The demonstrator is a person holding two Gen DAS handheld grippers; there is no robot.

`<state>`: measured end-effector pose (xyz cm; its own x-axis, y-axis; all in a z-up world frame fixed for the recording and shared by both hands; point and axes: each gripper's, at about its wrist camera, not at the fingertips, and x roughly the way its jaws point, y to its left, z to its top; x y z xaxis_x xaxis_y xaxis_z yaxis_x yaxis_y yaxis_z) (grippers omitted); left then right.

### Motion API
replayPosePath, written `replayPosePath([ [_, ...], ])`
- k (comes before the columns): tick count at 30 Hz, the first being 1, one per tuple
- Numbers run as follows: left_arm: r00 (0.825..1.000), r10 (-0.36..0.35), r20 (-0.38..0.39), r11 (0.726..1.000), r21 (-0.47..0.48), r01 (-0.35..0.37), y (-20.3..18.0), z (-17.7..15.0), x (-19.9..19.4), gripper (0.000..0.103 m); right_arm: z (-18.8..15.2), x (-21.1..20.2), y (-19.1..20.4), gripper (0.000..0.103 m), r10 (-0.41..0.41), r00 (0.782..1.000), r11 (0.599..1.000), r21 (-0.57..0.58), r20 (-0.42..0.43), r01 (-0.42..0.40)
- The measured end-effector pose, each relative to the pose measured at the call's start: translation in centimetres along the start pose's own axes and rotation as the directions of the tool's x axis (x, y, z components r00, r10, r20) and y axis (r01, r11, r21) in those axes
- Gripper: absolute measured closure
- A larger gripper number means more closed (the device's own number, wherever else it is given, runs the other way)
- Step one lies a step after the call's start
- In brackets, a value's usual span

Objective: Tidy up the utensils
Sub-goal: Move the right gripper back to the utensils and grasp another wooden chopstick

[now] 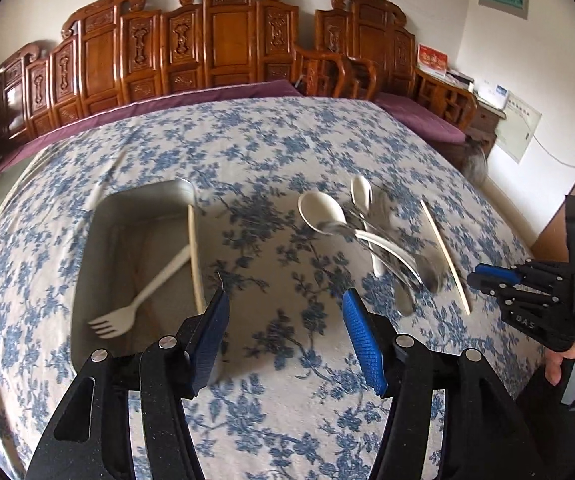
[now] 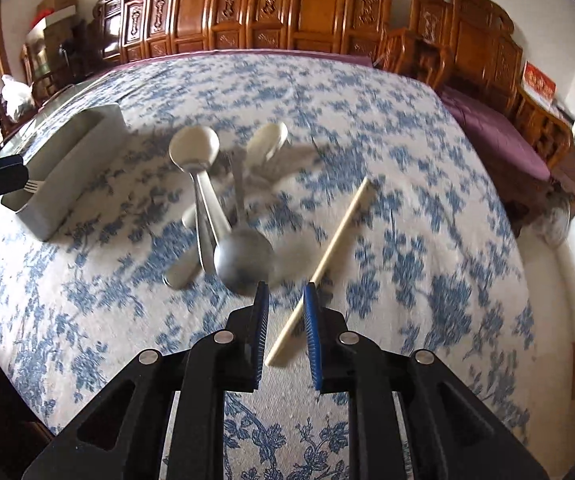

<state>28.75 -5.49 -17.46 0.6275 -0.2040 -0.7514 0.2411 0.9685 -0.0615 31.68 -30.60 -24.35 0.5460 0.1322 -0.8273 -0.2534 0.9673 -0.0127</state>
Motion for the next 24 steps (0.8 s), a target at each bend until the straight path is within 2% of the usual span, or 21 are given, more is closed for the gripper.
replayPosePath([
  [3, 1.0, -0.003, -0.016, 1.0, 0.003, 0.003, -0.5, -0.3, 0.5, 0.047, 0.3, 0.1, -0.2, 0.083, 0.013, 1.0, 1.0, 0.019, 0.008, -0.013],
  [7, 1.0, -0.002, -0.028, 1.0, 0.015, 0.002, -1.3, -0.6, 0.9, 0.047, 0.4, 1.9, -0.6, 0.083, 0.011, 0.998, 0.999, 0.046, -0.057, -0.008],
  [11, 0.999, 0.01, -0.038, 0.999, 0.032, -0.009, -2.1, -0.9, 1.2, 0.047, 0.2, 3.0, -0.5, 0.083, -0.036, 0.994, 0.999, 0.018, -0.101, 0.038],
  [15, 0.999, 0.025, -0.044, 0.998, 0.056, -0.022, -2.9, -1.3, 1.5, 0.047, 0.2, 3.3, -1.2, 0.083, -0.011, 0.994, 0.999, 0.033, -0.109, 0.015],
  [17, 0.998, 0.033, -0.047, 0.998, 0.064, -0.03, -3.2, -1.5, 1.5, 0.047, 0.2, 3.3, -1.5, 0.085, -0.001, 0.994, 0.999, 0.036, -0.113, 0.005],
  [19, 0.998, 0.037, -0.049, 0.997, 0.068, -0.034, -3.5, -1.8, 1.5, 0.047, 0.2, 3.3, -1.9, 0.095, -0.008, 0.993, 0.999, 0.033, -0.121, 0.012],
  [24, 0.997, 0.041, -0.069, 0.996, 0.079, -0.036, -4.4, -2.8, 1.6, 0.047, 0.0, 3.2, -3.0, 0.097, 0.036, 0.992, 0.998, 0.055, -0.125, -0.03],
])
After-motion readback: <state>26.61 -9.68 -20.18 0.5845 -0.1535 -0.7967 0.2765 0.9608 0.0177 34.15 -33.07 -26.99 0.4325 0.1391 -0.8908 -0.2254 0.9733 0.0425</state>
